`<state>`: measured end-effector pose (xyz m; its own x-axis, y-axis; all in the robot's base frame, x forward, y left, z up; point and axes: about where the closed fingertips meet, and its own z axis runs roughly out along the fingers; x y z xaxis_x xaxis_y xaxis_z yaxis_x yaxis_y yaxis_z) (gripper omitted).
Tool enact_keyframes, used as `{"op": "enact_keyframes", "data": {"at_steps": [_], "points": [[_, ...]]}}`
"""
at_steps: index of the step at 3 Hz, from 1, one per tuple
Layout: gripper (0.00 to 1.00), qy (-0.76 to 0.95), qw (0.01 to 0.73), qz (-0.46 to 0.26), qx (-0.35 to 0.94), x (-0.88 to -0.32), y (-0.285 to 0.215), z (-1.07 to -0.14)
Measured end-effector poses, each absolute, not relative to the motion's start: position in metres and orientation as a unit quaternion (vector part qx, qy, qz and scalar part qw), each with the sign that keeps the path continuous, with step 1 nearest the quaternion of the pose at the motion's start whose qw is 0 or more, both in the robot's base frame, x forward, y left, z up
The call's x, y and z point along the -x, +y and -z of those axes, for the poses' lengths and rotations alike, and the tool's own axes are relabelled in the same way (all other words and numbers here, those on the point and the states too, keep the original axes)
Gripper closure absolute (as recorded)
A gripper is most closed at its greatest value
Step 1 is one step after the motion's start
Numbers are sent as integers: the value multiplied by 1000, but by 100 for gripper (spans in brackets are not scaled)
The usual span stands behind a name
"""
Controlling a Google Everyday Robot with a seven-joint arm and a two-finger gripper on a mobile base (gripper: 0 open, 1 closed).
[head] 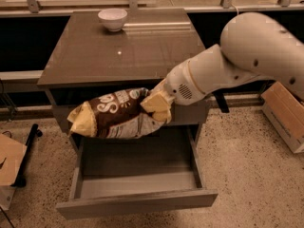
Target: Place brown chip bag into middle drawer
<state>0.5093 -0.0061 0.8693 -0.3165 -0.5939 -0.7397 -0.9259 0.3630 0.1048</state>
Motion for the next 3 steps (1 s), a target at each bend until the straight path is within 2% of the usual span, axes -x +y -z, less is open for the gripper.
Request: {"op": "enact_keyframes", "data": {"at_steps": [3], "points": [[100, 814, 245, -287, 441, -537, 39, -709]]}}
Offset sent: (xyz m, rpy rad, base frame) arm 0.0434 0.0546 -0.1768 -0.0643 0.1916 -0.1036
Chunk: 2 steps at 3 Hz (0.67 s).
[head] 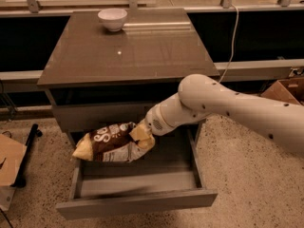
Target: Place brown chip bag into middle drawer
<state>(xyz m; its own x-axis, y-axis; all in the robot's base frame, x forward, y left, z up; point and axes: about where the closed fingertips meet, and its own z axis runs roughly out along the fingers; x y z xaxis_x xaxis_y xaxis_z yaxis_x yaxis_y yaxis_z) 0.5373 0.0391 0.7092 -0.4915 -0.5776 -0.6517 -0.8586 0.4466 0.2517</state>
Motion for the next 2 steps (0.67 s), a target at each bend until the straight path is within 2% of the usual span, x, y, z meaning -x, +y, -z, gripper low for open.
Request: {"op": "enact_keyframes", "data": {"at_steps": [2], "points": [[100, 826, 244, -286, 421, -535, 35, -685]]}}
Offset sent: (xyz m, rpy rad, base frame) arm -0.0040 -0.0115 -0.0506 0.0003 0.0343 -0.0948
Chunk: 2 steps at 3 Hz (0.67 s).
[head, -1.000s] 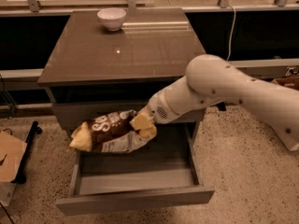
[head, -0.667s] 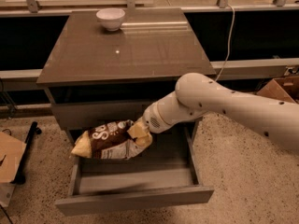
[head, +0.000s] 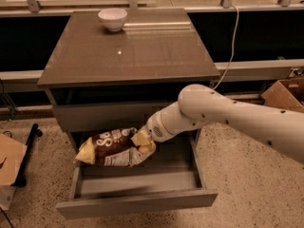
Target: Place brown chip bag into middle drawer
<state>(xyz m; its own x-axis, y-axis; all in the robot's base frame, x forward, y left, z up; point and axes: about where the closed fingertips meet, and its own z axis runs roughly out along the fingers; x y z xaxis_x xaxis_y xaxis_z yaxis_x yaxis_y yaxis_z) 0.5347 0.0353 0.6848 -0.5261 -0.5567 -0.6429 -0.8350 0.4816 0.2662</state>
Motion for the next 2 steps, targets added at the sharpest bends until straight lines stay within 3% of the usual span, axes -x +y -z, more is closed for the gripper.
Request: {"op": "enact_keyframes", "data": {"at_steps": [2], "points": [[100, 863, 227, -283, 351, -534, -12, -602]]}}
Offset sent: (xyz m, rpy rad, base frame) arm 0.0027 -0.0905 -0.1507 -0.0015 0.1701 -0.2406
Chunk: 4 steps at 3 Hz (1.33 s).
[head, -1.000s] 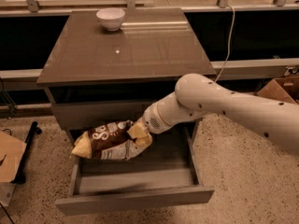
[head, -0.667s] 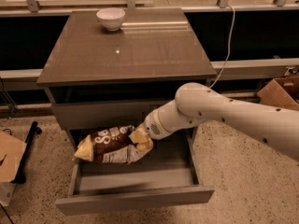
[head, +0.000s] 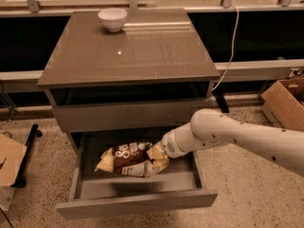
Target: Place brown chip bag into middle drawer
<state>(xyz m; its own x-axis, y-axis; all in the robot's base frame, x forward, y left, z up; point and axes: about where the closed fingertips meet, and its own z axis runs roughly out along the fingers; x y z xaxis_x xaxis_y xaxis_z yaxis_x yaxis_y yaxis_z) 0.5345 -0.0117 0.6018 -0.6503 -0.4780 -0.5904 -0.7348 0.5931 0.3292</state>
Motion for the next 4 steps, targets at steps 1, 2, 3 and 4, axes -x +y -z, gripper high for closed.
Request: {"op": "enact_keyframes", "data": {"at_steps": [1, 2, 3, 4], "points": [[99, 886, 201, -294, 299, -539, -45, -539], [77, 898, 177, -305, 262, -539, -63, -497], [53, 898, 174, -307, 263, -537, -61, -495], [30, 898, 173, -307, 264, -537, -59, -494]]}}
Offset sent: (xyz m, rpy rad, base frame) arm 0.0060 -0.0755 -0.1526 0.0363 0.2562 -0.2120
